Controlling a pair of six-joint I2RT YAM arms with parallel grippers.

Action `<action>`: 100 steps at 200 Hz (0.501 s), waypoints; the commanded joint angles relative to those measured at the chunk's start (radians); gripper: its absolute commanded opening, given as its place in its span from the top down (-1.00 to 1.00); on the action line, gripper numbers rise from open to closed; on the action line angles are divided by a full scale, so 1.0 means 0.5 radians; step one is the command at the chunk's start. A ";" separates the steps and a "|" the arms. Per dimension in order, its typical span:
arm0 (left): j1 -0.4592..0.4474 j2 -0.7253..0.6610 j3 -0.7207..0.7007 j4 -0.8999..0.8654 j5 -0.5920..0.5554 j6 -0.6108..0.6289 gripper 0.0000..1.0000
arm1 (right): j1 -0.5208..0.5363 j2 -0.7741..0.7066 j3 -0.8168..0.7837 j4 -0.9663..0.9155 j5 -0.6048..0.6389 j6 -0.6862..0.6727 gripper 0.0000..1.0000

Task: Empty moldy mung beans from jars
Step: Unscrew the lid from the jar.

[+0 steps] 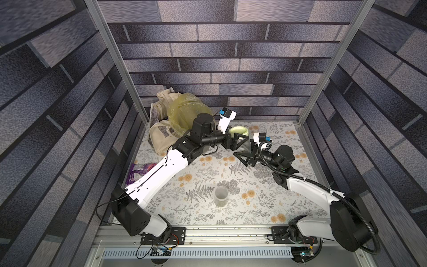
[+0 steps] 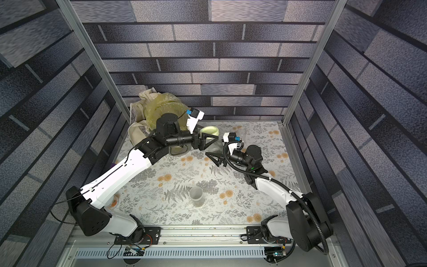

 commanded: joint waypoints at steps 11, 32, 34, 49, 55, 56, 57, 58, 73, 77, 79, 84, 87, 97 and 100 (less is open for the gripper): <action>-0.040 0.009 0.009 0.122 -0.041 0.014 -0.75 | 0.004 -0.123 0.042 -0.027 0.142 -0.105 0.14; -0.041 -0.004 -0.002 0.164 -0.058 0.004 -0.73 | 0.004 -0.136 0.029 -0.053 0.167 -0.121 0.14; -0.042 -0.006 -0.003 0.170 -0.058 0.006 -0.73 | 0.004 -0.136 0.030 -0.048 0.168 -0.120 0.14; -0.043 -0.019 -0.008 0.174 -0.046 0.001 -0.79 | 0.004 -0.136 0.027 -0.048 0.168 -0.118 0.13; -0.048 -0.025 -0.005 0.167 -0.042 0.001 -0.83 | 0.004 -0.131 0.030 -0.050 0.160 -0.114 0.13; -0.047 -0.027 -0.005 0.165 -0.041 0.001 -0.84 | 0.004 -0.131 0.031 -0.050 0.158 -0.113 0.13; -0.047 -0.028 -0.005 0.164 -0.041 0.002 -0.85 | 0.004 -0.130 0.032 -0.050 0.157 -0.111 0.13; -0.048 -0.028 -0.005 0.163 -0.042 0.002 -0.86 | 0.003 -0.129 0.034 -0.050 0.157 -0.110 0.13; -0.057 -0.051 -0.020 0.165 -0.039 0.016 -1.00 | 0.004 -0.115 0.043 -0.055 0.153 -0.094 0.13; -0.057 -0.060 -0.028 0.173 -0.041 0.019 -1.00 | 0.003 -0.109 0.045 -0.056 0.152 -0.092 0.13; -0.060 -0.064 -0.035 0.177 -0.042 0.019 -1.00 | 0.002 -0.107 0.047 -0.056 0.148 -0.089 0.13; -0.060 -0.079 -0.051 0.193 -0.044 0.019 -1.00 | 0.003 -0.100 0.048 -0.049 0.144 -0.080 0.13; -0.061 -0.087 -0.063 0.203 -0.044 0.019 -1.00 | 0.003 -0.095 0.050 -0.047 0.144 -0.078 0.13; -0.062 -0.116 -0.096 0.228 -0.045 0.024 -1.00 | 0.003 -0.087 0.052 -0.038 0.141 -0.064 0.13; -0.062 -0.124 -0.101 0.230 -0.048 0.024 -1.00 | 0.003 -0.084 0.052 -0.036 0.143 -0.061 0.13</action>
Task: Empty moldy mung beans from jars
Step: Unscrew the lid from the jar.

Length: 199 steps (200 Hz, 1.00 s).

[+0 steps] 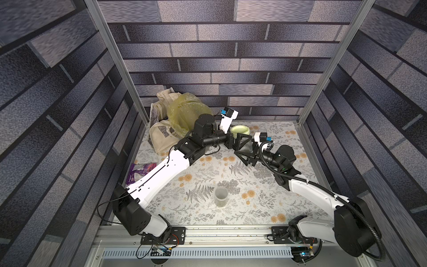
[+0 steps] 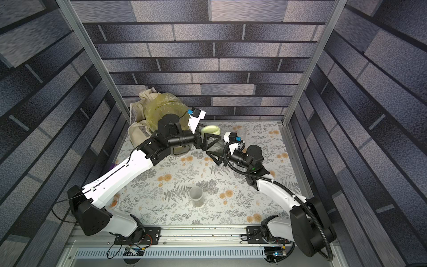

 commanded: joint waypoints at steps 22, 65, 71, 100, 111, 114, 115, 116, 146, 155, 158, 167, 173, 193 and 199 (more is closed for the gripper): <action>-0.010 -0.164 -0.088 0.075 -0.007 0.031 -1.00 | 0.003 0.003 0.052 0.117 0.008 0.023 0.13; 0.032 -0.205 -0.131 0.154 0.053 -0.043 -0.84 | 0.003 0.003 0.034 0.164 -0.020 0.033 0.12; 0.036 -0.201 -0.124 0.148 0.060 -0.047 -0.81 | 0.004 0.005 0.032 0.174 -0.022 0.033 0.12; 0.045 -0.193 -0.114 0.135 0.076 -0.060 -0.78 | 0.003 0.015 0.033 0.177 -0.040 0.038 0.11; 0.047 -0.190 -0.113 0.129 0.076 -0.062 -0.80 | 0.003 0.018 0.036 0.177 -0.039 0.041 0.12; 0.046 -0.190 -0.112 0.128 0.076 -0.062 -0.81 | 0.003 0.019 0.036 0.176 -0.039 0.042 0.11; 0.047 -0.190 -0.114 0.128 0.076 -0.062 -0.81 | 0.004 0.019 0.036 0.176 -0.040 0.042 0.12; 0.047 -0.190 -0.113 0.128 0.076 -0.062 -0.81 | 0.003 0.020 0.036 0.175 -0.041 0.042 0.12; 0.045 -0.170 -0.105 0.119 0.077 -0.068 -0.82 | 0.004 0.027 0.037 0.188 -0.047 0.042 0.12; 0.048 -0.160 -0.099 0.116 0.073 -0.068 -0.82 | 0.002 0.027 0.032 0.189 -0.047 0.042 0.12; 0.048 -0.158 -0.097 0.113 0.073 -0.070 -0.81 | 0.003 0.027 0.034 0.191 -0.046 0.042 0.12; 0.048 -0.148 -0.086 0.104 0.076 -0.069 -0.80 | 0.004 0.027 0.032 0.196 -0.044 0.042 0.12; 0.050 -0.141 -0.076 0.094 0.080 -0.068 -0.79 | 0.004 0.025 0.028 0.195 -0.043 0.042 0.12; 0.048 -0.120 -0.051 0.066 0.100 -0.062 -0.78 | 0.004 0.018 0.029 0.194 -0.044 0.038 0.12; 0.047 -0.114 -0.043 0.054 0.103 -0.061 -0.78 | 0.004 0.018 0.031 0.191 -0.045 0.038 0.12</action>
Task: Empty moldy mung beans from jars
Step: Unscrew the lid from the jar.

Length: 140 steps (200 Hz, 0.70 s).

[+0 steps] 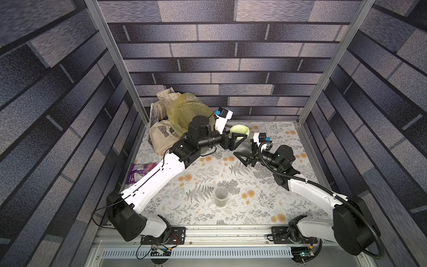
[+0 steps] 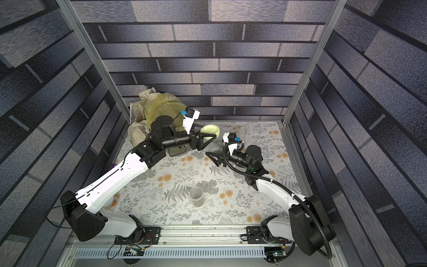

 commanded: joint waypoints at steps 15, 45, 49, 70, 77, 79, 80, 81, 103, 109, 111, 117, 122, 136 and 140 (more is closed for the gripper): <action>-0.001 0.024 0.089 -0.048 0.099 -0.018 -0.78 | 0.001 -0.009 0.035 0.150 -0.009 0.021 0.12; -0.005 0.041 0.116 -0.084 0.098 0.002 -0.80 | 0.000 0.000 0.037 0.141 -0.013 0.021 0.13; -0.003 0.044 0.121 -0.089 0.096 0.005 -0.80 | 0.000 0.000 0.040 0.141 -0.015 0.020 0.13; -0.009 0.051 0.132 -0.119 0.104 0.028 -0.82 | 0.001 0.006 0.043 0.137 -0.018 0.024 0.13; -0.012 0.053 0.134 -0.127 0.101 0.034 -0.82 | 0.001 0.006 0.044 0.132 -0.016 0.024 0.13; -0.012 0.053 0.133 -0.128 0.099 0.035 -0.82 | 0.002 0.006 0.045 0.131 -0.016 0.024 0.13; -0.012 0.052 0.134 -0.132 0.098 0.036 -0.82 | 0.001 0.006 0.045 0.129 -0.015 0.024 0.13; -0.010 0.053 0.134 -0.132 0.098 0.038 -0.82 | 0.001 0.006 0.045 0.129 -0.017 0.023 0.13; -0.010 0.052 0.135 -0.145 0.083 0.049 -0.79 | 0.001 0.006 0.044 0.134 -0.018 0.024 0.13; -0.012 0.051 0.134 -0.140 0.081 0.049 -0.79 | 0.001 0.009 0.042 0.136 -0.018 0.024 0.13; -0.011 0.051 0.131 -0.138 0.081 0.049 -0.79 | 0.000 0.009 0.043 0.135 -0.019 0.024 0.13; -0.010 0.051 0.129 -0.133 0.081 0.046 -0.79 | -0.001 0.009 0.042 0.137 -0.019 0.024 0.13; -0.010 0.051 0.129 -0.131 0.080 0.047 -0.79 | 0.002 0.012 0.044 0.137 -0.018 0.021 0.13; -0.011 0.052 0.133 -0.127 0.076 0.043 -0.78 | 0.000 0.012 0.041 0.146 -0.017 0.025 0.13; -0.012 0.053 0.132 -0.123 0.076 0.040 -0.78 | 0.000 0.012 0.043 0.145 -0.017 0.024 0.13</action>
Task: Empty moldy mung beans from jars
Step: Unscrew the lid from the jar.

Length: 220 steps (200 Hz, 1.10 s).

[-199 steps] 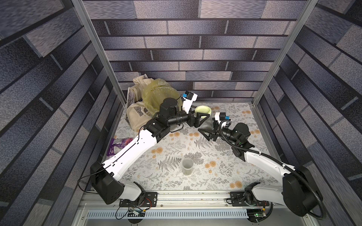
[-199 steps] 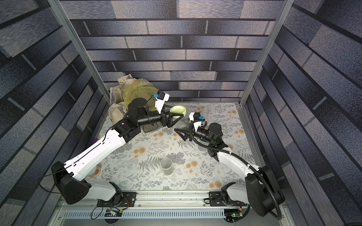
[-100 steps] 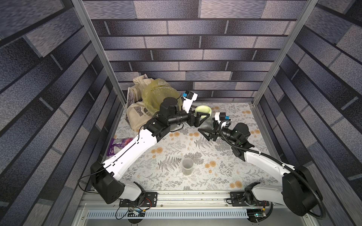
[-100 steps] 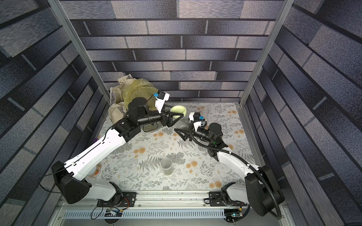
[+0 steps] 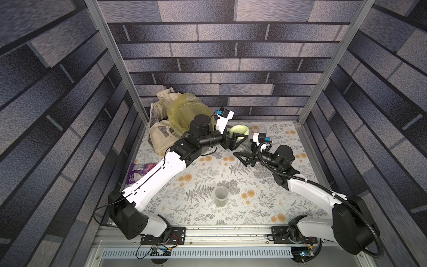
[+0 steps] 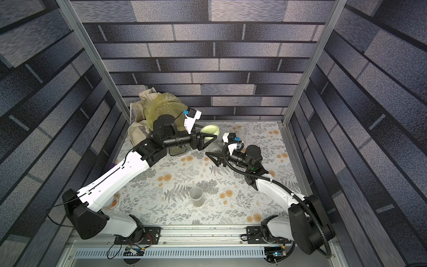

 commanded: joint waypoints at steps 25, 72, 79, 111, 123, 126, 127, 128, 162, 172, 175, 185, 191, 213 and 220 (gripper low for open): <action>-0.011 0.018 0.073 0.002 0.056 0.010 -0.76 | 0.003 0.011 0.047 0.150 -0.001 0.029 0.14; -0.011 0.024 0.060 0.046 0.034 -0.035 -0.71 | 0.002 -0.013 0.051 0.104 0.059 0.004 0.17; -0.010 0.027 0.061 0.052 0.034 -0.041 -0.70 | 0.002 -0.022 0.059 0.077 0.071 -0.012 0.18; -0.011 0.045 0.054 0.083 0.029 -0.080 -0.68 | 0.004 -0.056 0.077 -0.009 0.137 -0.065 0.20; -0.012 0.048 0.051 0.090 0.010 -0.099 -0.68 | 0.007 -0.063 0.076 -0.023 0.161 -0.076 0.21; -0.010 0.051 0.049 0.090 0.010 -0.102 -0.67 | 0.009 -0.066 0.079 -0.030 0.171 -0.081 0.21; -0.011 0.051 0.050 0.090 0.010 -0.102 -0.67 | 0.009 -0.067 0.079 -0.032 0.174 -0.084 0.21; -0.012 0.051 0.050 0.090 0.010 -0.103 -0.67 | 0.011 -0.068 0.080 -0.037 0.179 -0.086 0.21; -0.012 0.052 0.026 0.135 -0.008 -0.140 -0.66 | 0.086 -0.111 0.136 -0.245 0.325 -0.267 0.23; -0.012 0.049 0.007 0.156 -0.013 -0.150 -0.66 | 0.106 -0.117 0.146 -0.260 0.366 -0.296 0.22; -0.012 0.049 0.001 0.166 -0.016 -0.156 -0.66 | 0.109 -0.118 0.148 -0.254 0.373 -0.296 0.22; -0.012 0.043 -0.020 0.192 -0.033 -0.170 -0.66 | 0.115 -0.121 0.151 -0.229 0.415 -0.287 0.22; -0.010 0.039 -0.033 0.199 -0.046 -0.178 -0.66 | 0.116 -0.120 0.157 -0.230 0.442 -0.283 0.23; -0.012 0.019 -0.079 0.249 -0.082 -0.201 -0.65 | 0.139 -0.127 0.177 -0.246 0.551 -0.300 0.23; -0.012 0.014 -0.095 0.268 -0.085 -0.210 -0.65 | 0.144 -0.130 0.183 -0.242 0.582 -0.306 0.23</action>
